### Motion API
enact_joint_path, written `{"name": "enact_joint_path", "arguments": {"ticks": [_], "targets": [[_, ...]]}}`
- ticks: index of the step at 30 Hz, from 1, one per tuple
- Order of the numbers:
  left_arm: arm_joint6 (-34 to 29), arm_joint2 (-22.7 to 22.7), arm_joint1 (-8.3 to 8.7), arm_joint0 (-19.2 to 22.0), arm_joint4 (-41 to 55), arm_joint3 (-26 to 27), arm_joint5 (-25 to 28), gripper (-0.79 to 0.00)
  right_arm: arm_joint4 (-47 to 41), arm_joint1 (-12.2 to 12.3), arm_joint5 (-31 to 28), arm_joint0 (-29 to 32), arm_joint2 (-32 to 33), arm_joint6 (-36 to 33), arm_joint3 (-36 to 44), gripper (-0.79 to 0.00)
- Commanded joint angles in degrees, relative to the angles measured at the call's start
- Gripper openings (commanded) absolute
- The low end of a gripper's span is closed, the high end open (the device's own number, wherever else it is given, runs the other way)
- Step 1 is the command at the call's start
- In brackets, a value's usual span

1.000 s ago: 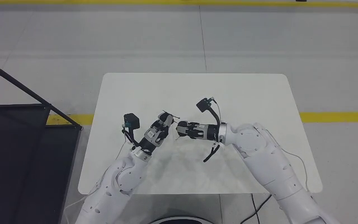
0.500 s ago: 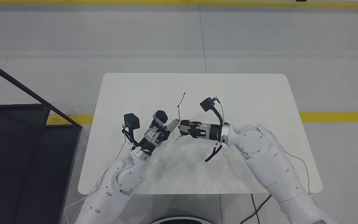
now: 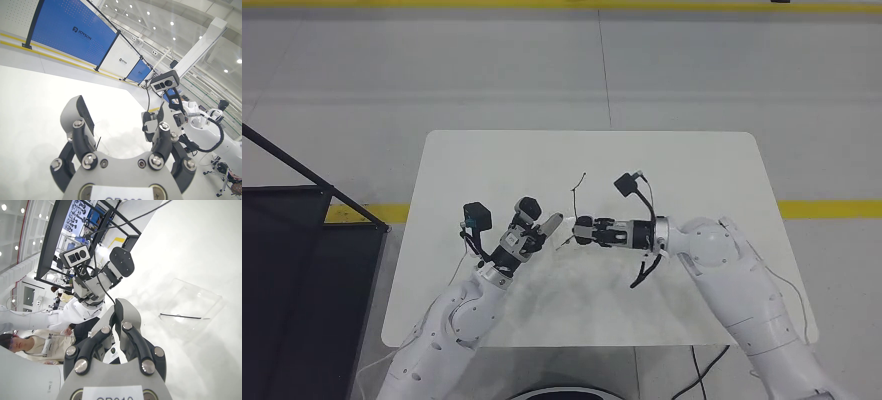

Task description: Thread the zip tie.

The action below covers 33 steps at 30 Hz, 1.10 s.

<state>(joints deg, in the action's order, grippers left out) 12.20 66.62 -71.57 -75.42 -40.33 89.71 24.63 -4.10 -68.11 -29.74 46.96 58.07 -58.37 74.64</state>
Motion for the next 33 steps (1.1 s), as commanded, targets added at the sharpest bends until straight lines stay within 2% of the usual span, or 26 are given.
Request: {"name": "enact_joint_path", "arguments": {"ticks": [1, 7, 13, 17, 22, 25, 27, 33], "targets": [[0.0, 0.0, 0.00, 0.0, 0.0, 0.0, 0.0, -0.071, -1.3, 0.1, -1.2, -0.6, 0.0, -2.5, -0.9, -0.785], [-0.3, 0.1, -0.03, -0.2, 0.3, 0.3, -0.5, -0.037, -7.4, 0.3, -6.4, -1.8, -0.3, -9.8, -2.8, -0.785], [-1.7, 0.6, -0.21, -0.2, 3.3, 0.2, 0.4, -0.018, -11.7, 1.1, -5.6, -2.6, -2.0, -10.6, -1.9, -0.785], [-3.2, 1.6, -0.23, 0.2, 7.6, -0.7, 2.7, 0.000, -14.2, 2.2, -5.2, -3.3, -3.7, -10.9, -1.3, -0.785], [-5.0, 2.9, -0.17, 0.1, 10.7, -1.1, 4.1, 0.000, -13.9, 3.4, -6.5, -4.2, -5.1, -9.7, -2.0, -0.785], [-6.4, 3.2, -0.15, 0.0, 12.7, -1.2, 5.2, 0.000, -9.0, 3.9, -8.0, -4.3, -4.7, -7.1, -3.0, -0.785], [-7.6, 3.6, -0.10, 0.0, 13.9, -1.1, 5.7, 0.000, -2.3, 3.9, -6.1, -3.4, -4.7, -2.0, -1.1, -0.785], [-11.9, 4.5, 0.14, -0.2, 16.1, -0.1, 7.1, 0.000, 21.2, 4.2, 7.2, 3.1, -4.7, 16.6, 11.0, -0.785]]}}
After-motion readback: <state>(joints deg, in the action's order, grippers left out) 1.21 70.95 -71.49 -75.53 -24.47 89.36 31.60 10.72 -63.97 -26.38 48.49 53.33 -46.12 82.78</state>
